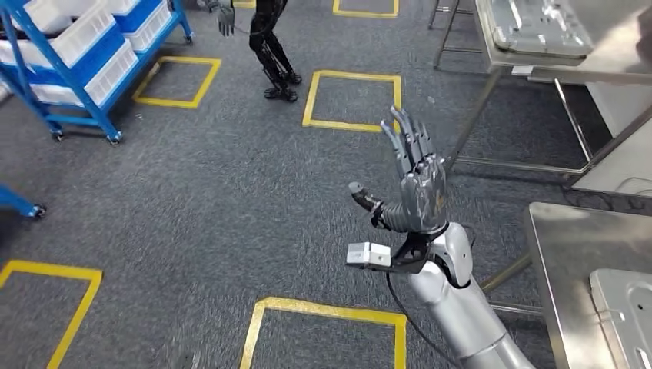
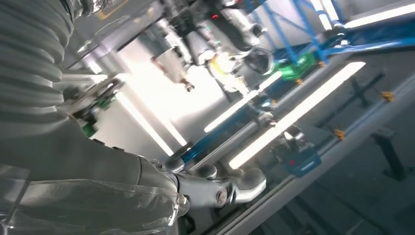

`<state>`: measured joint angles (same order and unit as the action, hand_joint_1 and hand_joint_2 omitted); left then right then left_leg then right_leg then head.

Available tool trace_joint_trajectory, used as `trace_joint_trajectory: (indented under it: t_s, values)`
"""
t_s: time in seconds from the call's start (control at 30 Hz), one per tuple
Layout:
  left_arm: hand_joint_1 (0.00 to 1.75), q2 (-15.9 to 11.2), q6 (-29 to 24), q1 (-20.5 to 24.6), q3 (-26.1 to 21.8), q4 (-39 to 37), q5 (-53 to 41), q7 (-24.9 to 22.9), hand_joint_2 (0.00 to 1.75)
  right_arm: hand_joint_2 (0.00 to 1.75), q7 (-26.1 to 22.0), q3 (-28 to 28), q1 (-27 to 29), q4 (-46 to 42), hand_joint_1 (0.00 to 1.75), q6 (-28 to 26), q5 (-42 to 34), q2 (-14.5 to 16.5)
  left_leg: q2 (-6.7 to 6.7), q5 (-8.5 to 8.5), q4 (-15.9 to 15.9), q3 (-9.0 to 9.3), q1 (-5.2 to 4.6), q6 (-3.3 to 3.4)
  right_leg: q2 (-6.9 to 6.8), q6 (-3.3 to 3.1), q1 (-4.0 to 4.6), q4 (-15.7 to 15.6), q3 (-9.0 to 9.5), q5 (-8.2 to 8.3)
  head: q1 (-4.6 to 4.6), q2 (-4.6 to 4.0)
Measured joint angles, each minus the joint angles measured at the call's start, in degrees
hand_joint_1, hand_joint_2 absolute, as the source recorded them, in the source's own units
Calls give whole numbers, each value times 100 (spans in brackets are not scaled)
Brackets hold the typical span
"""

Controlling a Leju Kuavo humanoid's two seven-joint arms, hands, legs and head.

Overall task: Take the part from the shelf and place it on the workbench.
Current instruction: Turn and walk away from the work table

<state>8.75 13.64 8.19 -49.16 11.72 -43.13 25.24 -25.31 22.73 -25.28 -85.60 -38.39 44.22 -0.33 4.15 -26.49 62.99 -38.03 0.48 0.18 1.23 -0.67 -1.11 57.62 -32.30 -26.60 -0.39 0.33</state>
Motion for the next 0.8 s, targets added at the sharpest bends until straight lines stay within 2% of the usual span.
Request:
trace_joint_trajectory:
  t_s: [0.03, 0.07, 0.1, 0.13, 0.17, 0.2, 0.27, 0.33, 0.4, 0.43, 0.5, 0.53, 0.57, 0.6, 0.63, 0.67, 0.7, 0.73, 0.77, 0.8]
  values:
    - [0, 1, -1, 13, 0, 0, 0, -1, 0, 175, 0, 0, -2, 1, 0, -1, -1, -1, -166, -169, 347, -167, 3, -20, -84, -22, 15, -4, 15, -10, -3, 0]
    - [0, 1, -1, 23, 0, 0, -1, -2, 0, 175, 0, 0, -2, 2, 0, -1, -1, -2, -263, -318, 712, -349, 24, -43, -175, -38, 28, 3, 19, -22, -7, 0]
    - [0, 1, -1, 23, 0, 0, -1, -2, 0, 175, 0, 0, -1, 4, 0, -1, -1, -3, -317, -389, 976, -483, 47, -66, -263, -41, 38, 14, 22, -37, -7, 0]
    - [0, 1, -1, 19, 0, 0, -1, -2, 0, 175, 0, 0, 0, 5, 0, -1, -1, -4, -354, -364, 1062, -529, 69, -87, -346, -38, 41, 28, 25, -56, -7, 0]
    - [0, 1, -1, 12, 0, 0, -1, -2, 0, 175, 0, 0, -1, 5, 0, -1, 0, -4, -384, -239, 934, -464, 88, -106, -421, -26, 41, 50, 27, -79, -7, 0]
    - [0, 1, -1, 9, 0, 0, -1, -2, 0, 175, 0, 0, -2, 5, 0, -1, 0, -4, -431, -48, 618, -299, 105, -120, -490, -7, 36, 82, 30, -110, -7, 0]
    - [0, 5, -1, 22, 0, 0, -2, -3, 0, 175, 1, 0, -10, 5, 0, -1, 0, -4, -637, 165, -29, 36, 84, -105, -612, 52, 49, 155, 26, -181, -4, 0]
    - [0, 10, -4, 34, 0, 0, -4, -7, 0, 175, -1, 0, -25, 4, 0, -1, 7, -4, -741, 163, -267, 139, 33, -30, -717, 116, 80, 191, 23, -226, 1, 0]
    - [0, 9, -8, 28, -1, 0, -6, -10, 0, 175, -4, 0, -36, 3, 0, -1, 15, -4, -621, 175, -286, 136, 16, 53, -822, 169, 87, 188, 48, -251, 3, 0]
    - [0, 9, -9, 21, -1, 0, -7, -10, 0, 175, -5, 0, -38, 2, 0, -1, 15, -4, -558, 184, -312, 152, 18, 86, -781, 193, 72, 224, 55, -292, 4, 0]
    - [0, 9, -9, 21, -2, 0, -9, -15, 0, 175, -5, 0, -47, -1, 0, -1, 15, -4, -447, 206, -362, 186, 31, 156, -519, 224, 40, 567, -82, -519, 6, 0]
    - [0, 10, -9, 28, -2, 0, -11, -16, 0, 175, -6, 0, -47, -1, 0, -1, 15, -5, -393, 211, -371, 189, 30, 177, -338, 229, 30, 902, -242, -694, 7, 0]
    - [0, 11, -7, 37, -2, 0, -13, -18, 0, 175, -6, 0, -44, 0, 0, -1, 16, -7, -336, 213, -371, 187, 25, 197, -230, 229, 32, 1275, -441, -858, 7, 0]
    - [0, 11, -5, 44, -2, 0, -15, -19, 0, 175, -5, 0, -36, 3, 0, 1, 20, -9, -266, 214, -370, 186, 18, 208, -173, 228, 35, 1587, -618, -953, 7, 0]
    - [0, 12, -3, 45, -2, 0, -16, -19, 0, 175, -5, 0, -29, 5, 0, 2, 24, -10, -192, 214, -369, 187, 11, 213, -143, 222, 36, 1736, -723, -940, 7, 0]
    - [0, 12, -1, 43, -2, 0, -17, -20, 0, 175, -3, 0, -27, 7, 0, 4, 27, -13, -114, 213, -367, 192, 7, 214, -125, 210, 35, 1667, -724, -808, 7, 0]
    - [0, 12, 0, 42, -2, 0, -18, -20, 0, 175, -1, 0, -30, 7, 0, 6, 30, -14, -36, 213, -363, 201, 6, 212, -89, 194, 34, 1399, -626, -590, 6, 0]
    - [0, 13, 1, 42, -2, 0, -18, -20, 0, 175, 2, 0, -37, 7, 0, 7, 31, -16, 35, 211, -359, 205, 10, 207, 22, 174, 28, 1018, -477, -361, 7, 0]
    - [0, 16, 1, 49, -2, 0, -19, -20, 0, 175, 4, 0, -44, 5, 0, 8, 31, -17, 101, 211, -344, 198, 6, 191, 168, 156, 17, 662, -331, -194, 7, 0]
    - [0, 20, 2, 59, -2, 0, -19, -20, 0, 175, 4, 0, -51, 4, 0, 9, 31, -17, 163, 218, -337, 177, 10, 166, 290, 145, 10, 410, -229, -105, 7, 0]
